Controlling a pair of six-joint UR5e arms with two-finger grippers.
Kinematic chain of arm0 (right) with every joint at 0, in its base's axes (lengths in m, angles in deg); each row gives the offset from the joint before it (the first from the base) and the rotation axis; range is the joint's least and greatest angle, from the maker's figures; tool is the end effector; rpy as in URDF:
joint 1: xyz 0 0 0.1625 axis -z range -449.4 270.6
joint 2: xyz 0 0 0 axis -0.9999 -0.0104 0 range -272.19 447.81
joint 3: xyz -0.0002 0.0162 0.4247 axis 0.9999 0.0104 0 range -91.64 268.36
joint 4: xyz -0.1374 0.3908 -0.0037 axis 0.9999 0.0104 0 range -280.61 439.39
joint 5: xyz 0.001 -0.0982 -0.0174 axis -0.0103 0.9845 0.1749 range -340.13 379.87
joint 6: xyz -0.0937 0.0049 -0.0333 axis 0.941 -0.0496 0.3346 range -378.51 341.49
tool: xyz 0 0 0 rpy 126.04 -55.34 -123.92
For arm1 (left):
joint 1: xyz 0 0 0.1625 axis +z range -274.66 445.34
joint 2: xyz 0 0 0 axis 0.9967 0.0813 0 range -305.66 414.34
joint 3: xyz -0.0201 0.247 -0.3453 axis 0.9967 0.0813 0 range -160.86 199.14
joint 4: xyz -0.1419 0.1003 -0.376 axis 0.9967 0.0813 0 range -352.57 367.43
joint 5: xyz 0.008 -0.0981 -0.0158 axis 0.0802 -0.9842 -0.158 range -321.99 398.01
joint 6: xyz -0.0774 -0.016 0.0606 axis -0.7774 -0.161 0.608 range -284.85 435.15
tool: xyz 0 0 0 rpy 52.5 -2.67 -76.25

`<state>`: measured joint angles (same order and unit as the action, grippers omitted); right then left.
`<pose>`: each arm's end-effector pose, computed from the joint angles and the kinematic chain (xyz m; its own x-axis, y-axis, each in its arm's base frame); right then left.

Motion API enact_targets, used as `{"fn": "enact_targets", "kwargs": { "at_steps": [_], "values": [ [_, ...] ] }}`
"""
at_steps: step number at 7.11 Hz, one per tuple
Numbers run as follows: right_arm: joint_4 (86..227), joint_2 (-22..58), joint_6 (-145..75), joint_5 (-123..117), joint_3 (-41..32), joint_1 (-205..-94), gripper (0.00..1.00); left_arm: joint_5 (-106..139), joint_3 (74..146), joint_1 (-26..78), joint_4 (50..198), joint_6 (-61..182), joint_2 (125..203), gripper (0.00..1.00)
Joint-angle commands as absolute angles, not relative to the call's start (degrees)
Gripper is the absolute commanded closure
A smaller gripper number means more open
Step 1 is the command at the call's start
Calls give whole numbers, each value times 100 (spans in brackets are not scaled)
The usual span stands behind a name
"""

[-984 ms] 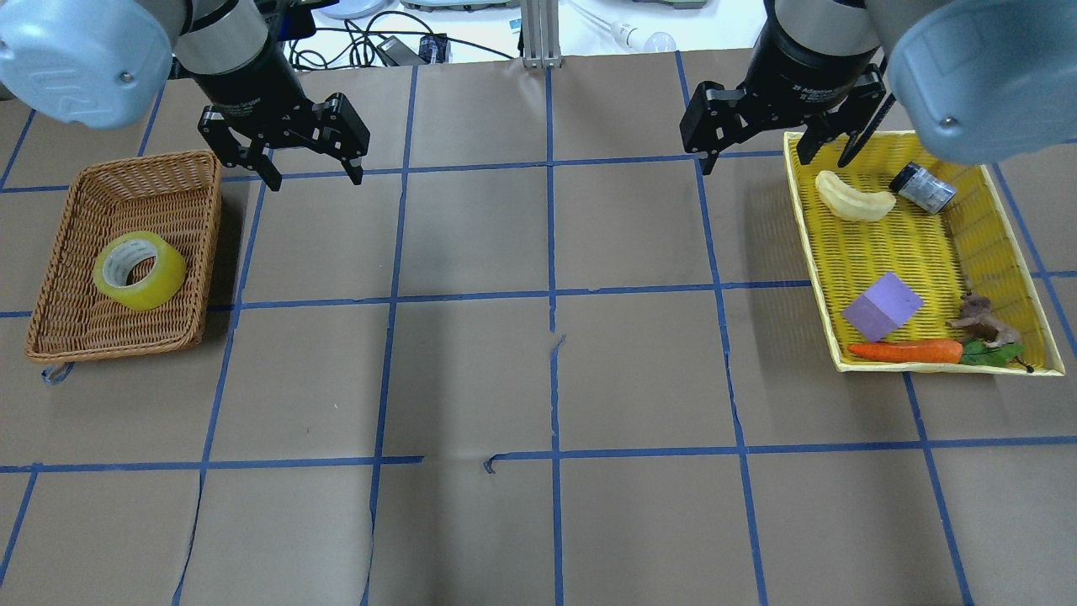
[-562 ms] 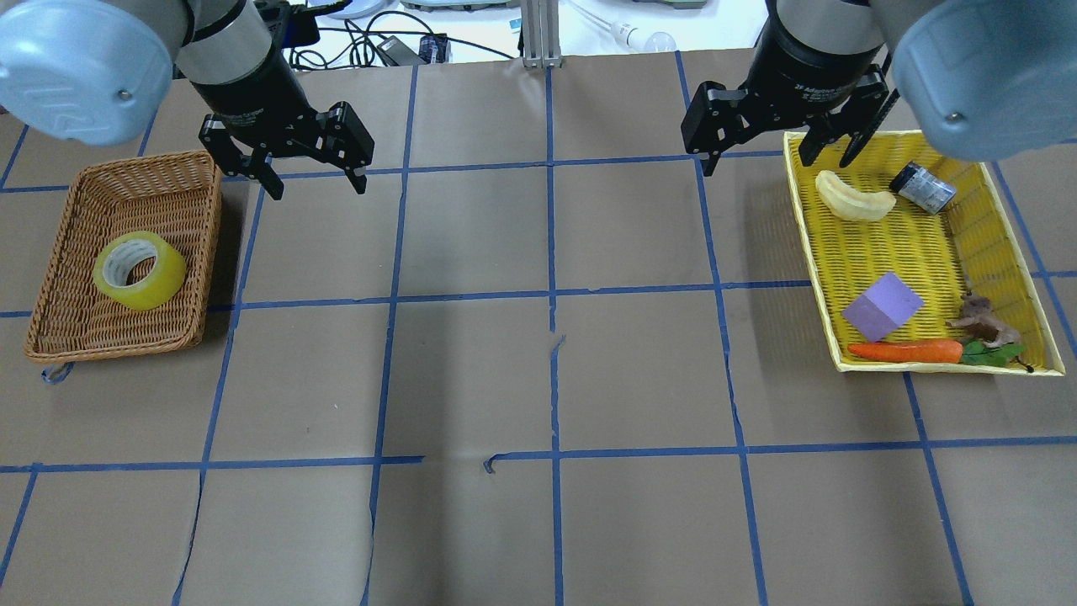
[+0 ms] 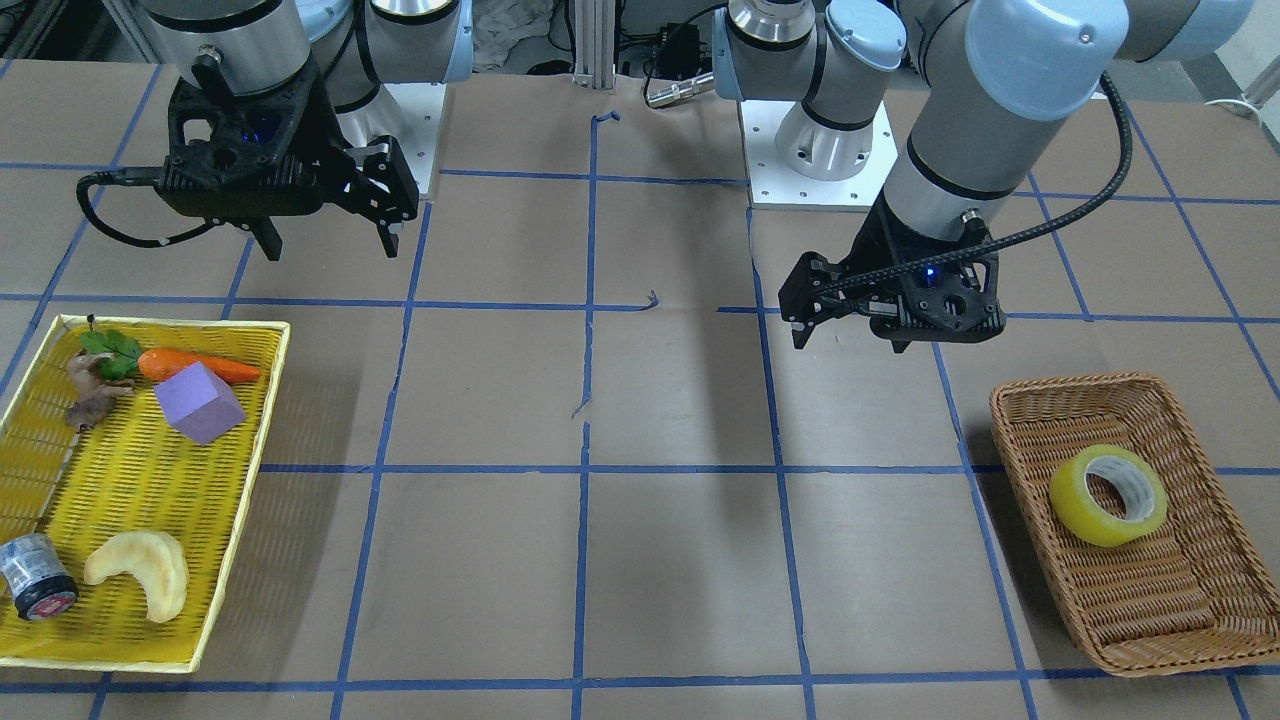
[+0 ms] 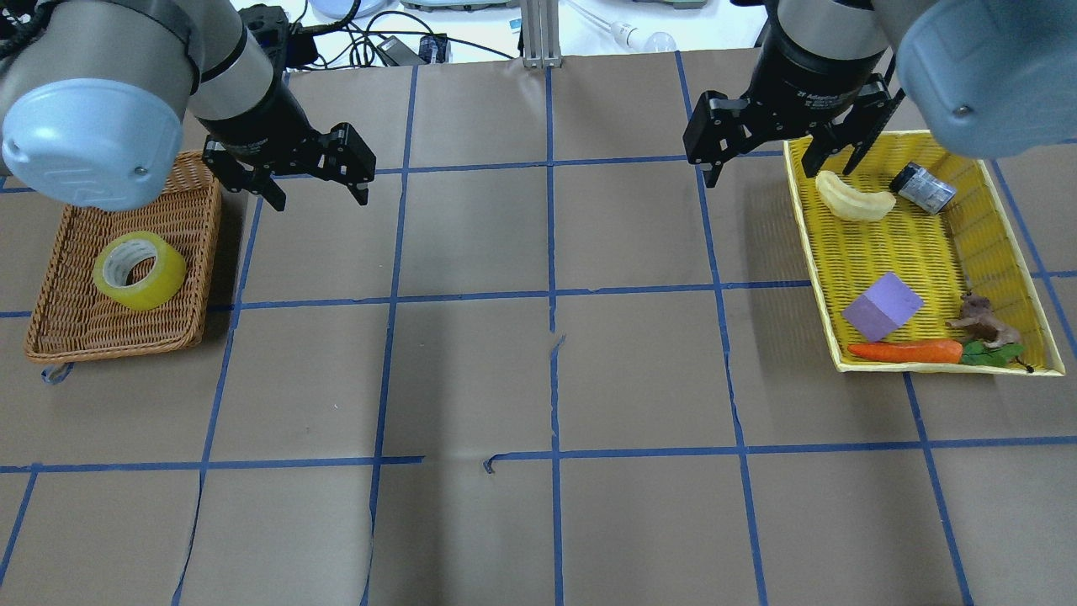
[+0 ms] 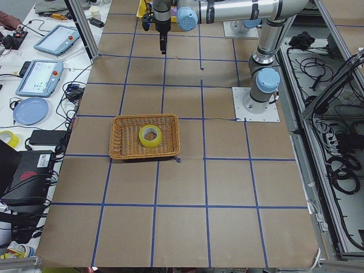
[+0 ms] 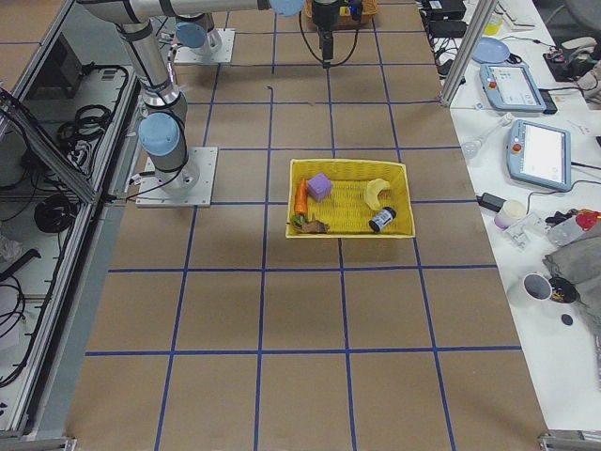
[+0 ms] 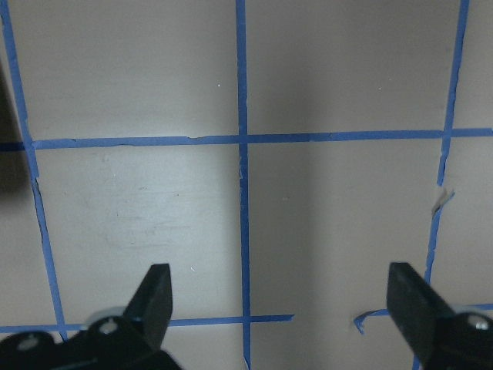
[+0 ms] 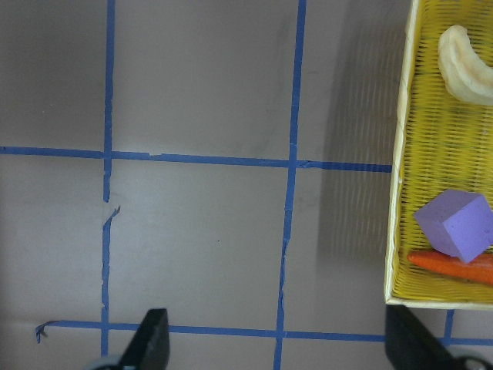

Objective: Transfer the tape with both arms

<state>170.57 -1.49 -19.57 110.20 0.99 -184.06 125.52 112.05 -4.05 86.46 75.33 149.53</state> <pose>0.1731 -0.4898 0.5067 -0.9980 -0.0624 0.0048 -0.0626 0.9966 -0.0545 -0.1319 -0.5327 0.4361 -0.9991 -0.0054 0.0432 -0.0075 0.9987 -0.0501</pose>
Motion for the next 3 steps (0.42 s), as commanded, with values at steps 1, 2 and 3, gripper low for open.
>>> {"fn": "enact_targets", "kwargs": {
  "at_steps": [1, 2, 3],
  "values": [
    [17062, -148, -1957, 11022, 99, -18406, 0, 12564, 11213, -396, 8591, 7533, 14970, 0],
    [17062, -148, -1957, 11022, 99, -18406, 0, 12564, 11205, -387, 8644, 7533, 14970, 0],
    [17070, -140, -1957, 11022, 99, -18406, 0, 12564, 11205, -387, 8670, 7533, 14970, 0]
  ]
}}
